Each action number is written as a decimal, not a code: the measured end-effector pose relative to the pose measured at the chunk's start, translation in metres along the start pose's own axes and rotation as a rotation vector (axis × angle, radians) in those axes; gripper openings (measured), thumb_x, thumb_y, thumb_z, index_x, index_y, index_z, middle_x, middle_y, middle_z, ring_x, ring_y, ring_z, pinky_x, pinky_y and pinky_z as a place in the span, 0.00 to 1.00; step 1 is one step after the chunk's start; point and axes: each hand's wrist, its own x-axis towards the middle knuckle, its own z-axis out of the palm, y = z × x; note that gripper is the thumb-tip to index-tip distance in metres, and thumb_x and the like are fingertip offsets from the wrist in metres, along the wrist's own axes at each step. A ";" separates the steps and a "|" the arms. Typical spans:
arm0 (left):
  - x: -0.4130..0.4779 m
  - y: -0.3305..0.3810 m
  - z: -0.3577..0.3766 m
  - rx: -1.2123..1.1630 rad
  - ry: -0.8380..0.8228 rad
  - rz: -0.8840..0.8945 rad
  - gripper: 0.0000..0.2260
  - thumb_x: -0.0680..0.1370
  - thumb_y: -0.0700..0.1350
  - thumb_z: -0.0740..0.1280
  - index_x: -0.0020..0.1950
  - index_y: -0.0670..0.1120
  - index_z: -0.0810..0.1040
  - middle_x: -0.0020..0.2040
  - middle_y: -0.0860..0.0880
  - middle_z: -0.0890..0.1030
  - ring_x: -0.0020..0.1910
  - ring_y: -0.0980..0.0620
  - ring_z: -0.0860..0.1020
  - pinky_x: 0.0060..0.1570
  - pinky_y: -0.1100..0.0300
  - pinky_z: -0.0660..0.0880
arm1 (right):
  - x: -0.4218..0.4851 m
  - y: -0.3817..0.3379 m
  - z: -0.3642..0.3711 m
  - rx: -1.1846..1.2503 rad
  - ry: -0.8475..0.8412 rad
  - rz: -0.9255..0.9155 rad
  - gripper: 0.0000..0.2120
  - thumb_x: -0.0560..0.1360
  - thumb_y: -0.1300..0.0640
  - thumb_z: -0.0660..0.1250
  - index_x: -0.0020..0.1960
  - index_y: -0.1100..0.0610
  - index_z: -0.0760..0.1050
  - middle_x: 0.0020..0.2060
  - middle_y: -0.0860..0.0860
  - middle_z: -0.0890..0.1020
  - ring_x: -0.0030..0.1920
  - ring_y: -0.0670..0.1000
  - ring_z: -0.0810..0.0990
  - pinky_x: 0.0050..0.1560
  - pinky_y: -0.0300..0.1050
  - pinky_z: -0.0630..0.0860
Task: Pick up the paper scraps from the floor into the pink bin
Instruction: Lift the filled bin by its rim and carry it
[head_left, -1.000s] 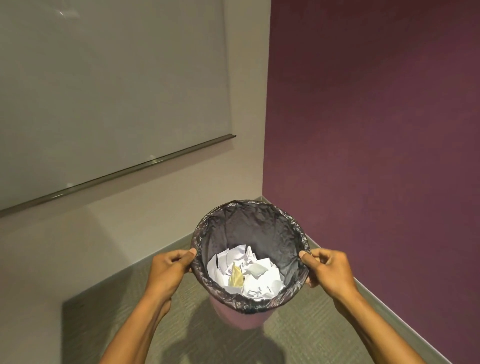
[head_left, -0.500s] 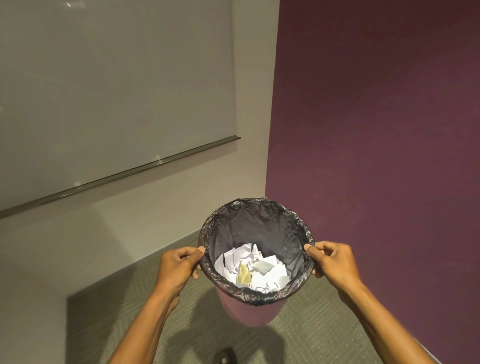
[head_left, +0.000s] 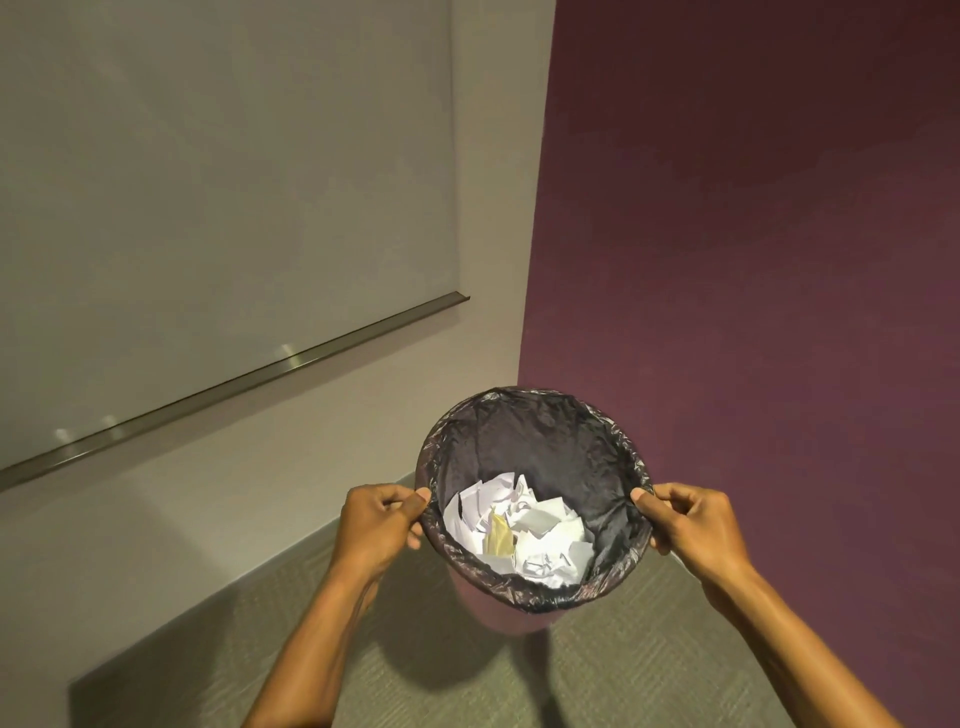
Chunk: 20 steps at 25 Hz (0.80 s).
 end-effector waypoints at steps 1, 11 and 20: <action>0.013 0.003 0.000 0.008 -0.010 0.013 0.11 0.77 0.41 0.71 0.35 0.38 0.82 0.26 0.43 0.78 0.22 0.52 0.73 0.30 0.61 0.72 | 0.011 -0.001 0.004 0.014 0.013 0.001 0.17 0.75 0.58 0.71 0.34 0.69 0.75 0.21 0.55 0.73 0.24 0.51 0.68 0.30 0.45 0.66; 0.111 0.025 0.031 0.017 -0.055 0.039 0.11 0.77 0.42 0.70 0.37 0.37 0.83 0.27 0.43 0.79 0.23 0.53 0.74 0.31 0.61 0.73 | 0.109 -0.010 0.012 0.058 0.067 0.033 0.13 0.75 0.59 0.71 0.37 0.67 0.79 0.23 0.56 0.74 0.22 0.49 0.68 0.27 0.42 0.66; 0.207 0.024 0.092 0.130 -0.018 0.032 0.12 0.76 0.42 0.71 0.33 0.43 0.82 0.29 0.45 0.82 0.28 0.48 0.79 0.37 0.57 0.78 | 0.239 0.031 0.008 0.062 -0.032 0.080 0.16 0.76 0.60 0.69 0.36 0.72 0.75 0.22 0.58 0.73 0.25 0.52 0.68 0.31 0.47 0.66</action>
